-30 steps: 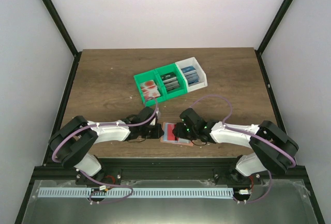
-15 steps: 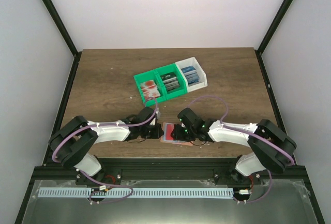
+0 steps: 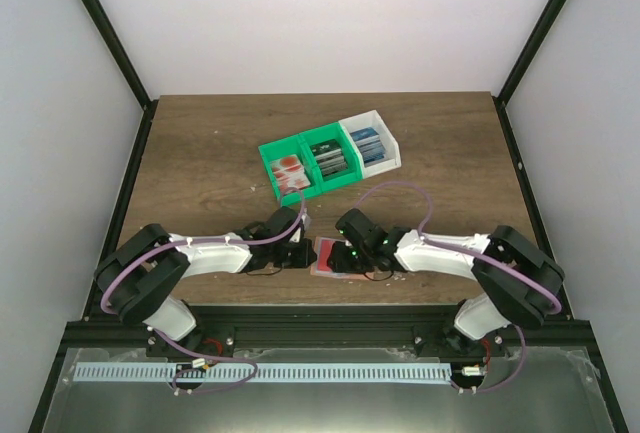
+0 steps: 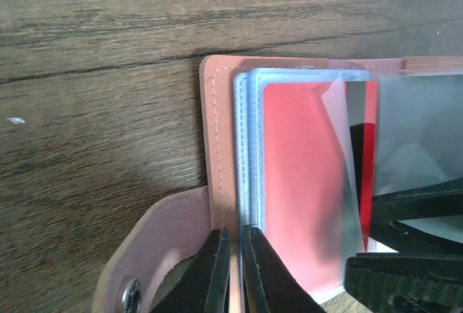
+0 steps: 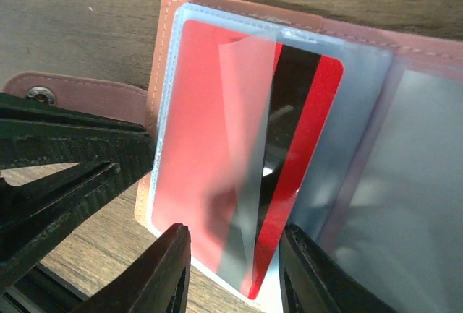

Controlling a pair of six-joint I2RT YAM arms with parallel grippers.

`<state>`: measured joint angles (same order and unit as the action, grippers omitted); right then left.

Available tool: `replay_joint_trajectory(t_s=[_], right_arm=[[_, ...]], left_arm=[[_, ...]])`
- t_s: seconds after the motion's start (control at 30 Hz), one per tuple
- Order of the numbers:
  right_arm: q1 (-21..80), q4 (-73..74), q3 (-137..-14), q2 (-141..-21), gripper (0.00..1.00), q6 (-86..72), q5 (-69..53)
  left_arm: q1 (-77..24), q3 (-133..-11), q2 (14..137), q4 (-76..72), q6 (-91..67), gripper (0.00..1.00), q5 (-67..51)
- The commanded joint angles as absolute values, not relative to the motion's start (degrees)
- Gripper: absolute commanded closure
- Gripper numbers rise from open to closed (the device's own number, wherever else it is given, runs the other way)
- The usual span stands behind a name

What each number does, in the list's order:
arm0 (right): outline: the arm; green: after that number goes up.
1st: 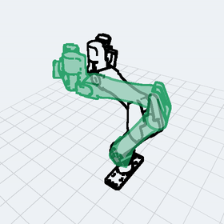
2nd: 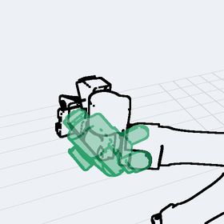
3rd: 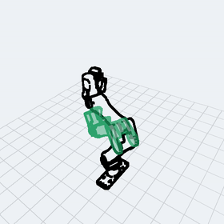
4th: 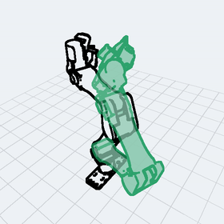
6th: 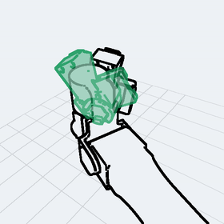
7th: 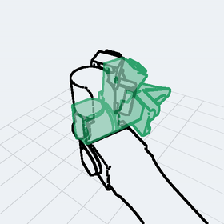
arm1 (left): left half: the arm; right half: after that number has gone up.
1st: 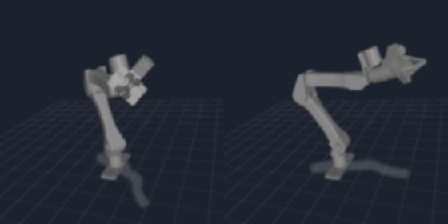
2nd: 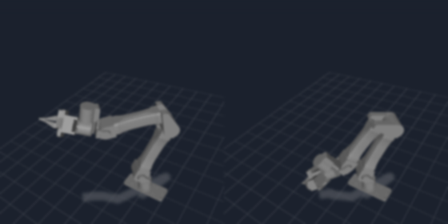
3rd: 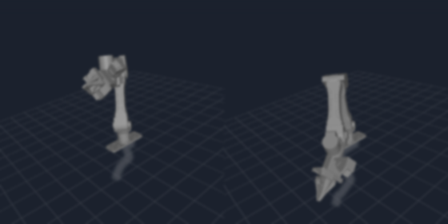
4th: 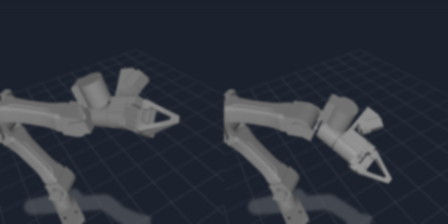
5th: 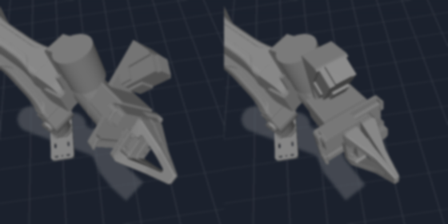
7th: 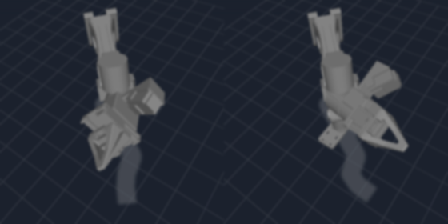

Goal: Put the credit cards into the card holder
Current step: Insert the credit card into the card holder, then turn over the card slot in the card holder.

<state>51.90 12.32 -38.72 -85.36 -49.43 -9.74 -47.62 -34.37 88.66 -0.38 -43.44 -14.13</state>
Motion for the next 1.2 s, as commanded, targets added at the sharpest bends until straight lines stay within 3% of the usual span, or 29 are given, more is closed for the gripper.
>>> replay_joint_trajectory(t_s=[0.0, 0.1, 0.3, 0.7, 1.17], right_arm=[[52.82, 14.62, -40.60, -80.97, 0.65, -48.85, -3.69], [52.83, 15.55, -41.02, -80.10, 0.67, -48.25, -2.21], [52.83, 15.70, -42.09, -83.32, 0.82, -47.10, -2.52], [52.88, 14.00, -41.13, -87.62, 0.99, -47.09, -2.46], [52.86, 12.64, -39.17, -89.82, 0.99, -47.43, -2.55]], left_arm=[[-48.18, -33.12, 88.12, 1.42, -43.33, 0.90, -13.22], [-48.18, -33.19, 86.18, 0.84, -43.33, 0.88, -13.60], [-48.23, -32.82, 83.35, -2.14, -43.99, 0.85, -16.40], [-48.13, -32.68, 85.77, -3.11, -45.85, 0.79, -16.75], [-48.05, -33.04, 87.30, -3.26, -45.24, 0.73, -17.66]])
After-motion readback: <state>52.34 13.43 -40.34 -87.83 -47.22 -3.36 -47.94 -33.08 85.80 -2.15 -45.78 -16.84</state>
